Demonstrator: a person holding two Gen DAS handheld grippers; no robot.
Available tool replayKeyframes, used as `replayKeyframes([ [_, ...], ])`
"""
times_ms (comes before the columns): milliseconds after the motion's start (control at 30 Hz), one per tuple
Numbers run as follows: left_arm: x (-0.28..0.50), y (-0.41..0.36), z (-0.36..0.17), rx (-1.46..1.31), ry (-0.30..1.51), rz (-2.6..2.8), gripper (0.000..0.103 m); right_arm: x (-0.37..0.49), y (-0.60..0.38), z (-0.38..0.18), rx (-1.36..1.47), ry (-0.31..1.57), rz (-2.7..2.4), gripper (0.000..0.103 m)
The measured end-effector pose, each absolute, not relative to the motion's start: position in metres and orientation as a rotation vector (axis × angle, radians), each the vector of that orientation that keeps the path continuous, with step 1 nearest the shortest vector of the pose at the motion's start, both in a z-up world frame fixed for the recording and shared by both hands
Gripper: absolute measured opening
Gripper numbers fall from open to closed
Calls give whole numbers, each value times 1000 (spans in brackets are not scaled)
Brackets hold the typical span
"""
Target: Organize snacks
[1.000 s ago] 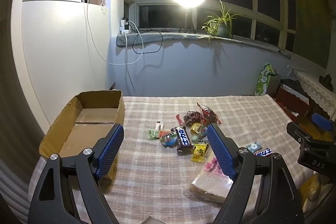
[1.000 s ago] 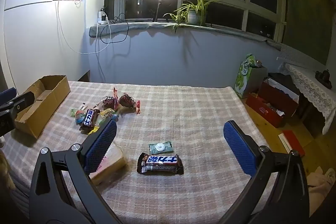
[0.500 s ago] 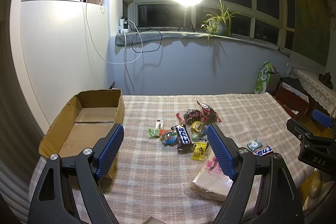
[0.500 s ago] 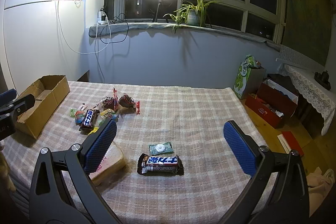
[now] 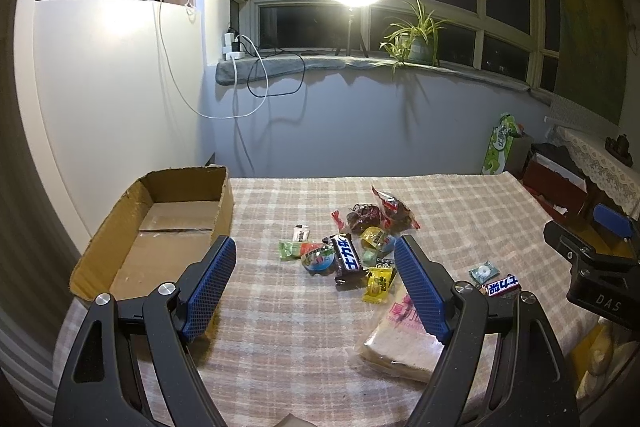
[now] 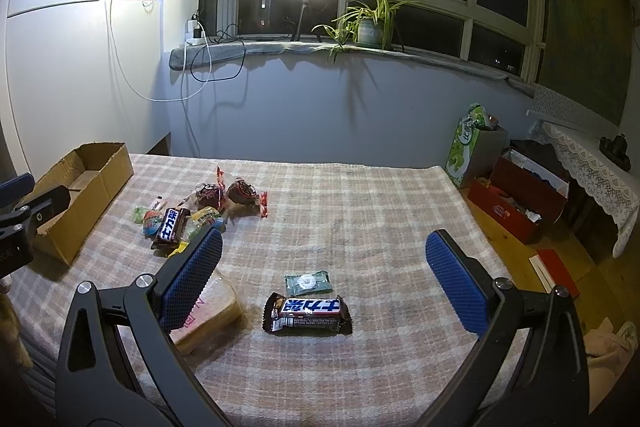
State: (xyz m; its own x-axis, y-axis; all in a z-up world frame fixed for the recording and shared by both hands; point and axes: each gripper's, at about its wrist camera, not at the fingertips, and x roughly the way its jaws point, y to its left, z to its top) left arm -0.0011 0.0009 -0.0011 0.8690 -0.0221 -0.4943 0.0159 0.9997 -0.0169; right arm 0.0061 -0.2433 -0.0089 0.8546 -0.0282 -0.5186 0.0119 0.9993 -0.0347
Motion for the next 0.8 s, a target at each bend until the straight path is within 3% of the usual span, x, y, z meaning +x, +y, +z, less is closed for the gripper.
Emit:
replayKeyframes([
  [800,-6,-3,-4,-12,520,-26,82,6,-241,-10,-31,551,-23,103],
])
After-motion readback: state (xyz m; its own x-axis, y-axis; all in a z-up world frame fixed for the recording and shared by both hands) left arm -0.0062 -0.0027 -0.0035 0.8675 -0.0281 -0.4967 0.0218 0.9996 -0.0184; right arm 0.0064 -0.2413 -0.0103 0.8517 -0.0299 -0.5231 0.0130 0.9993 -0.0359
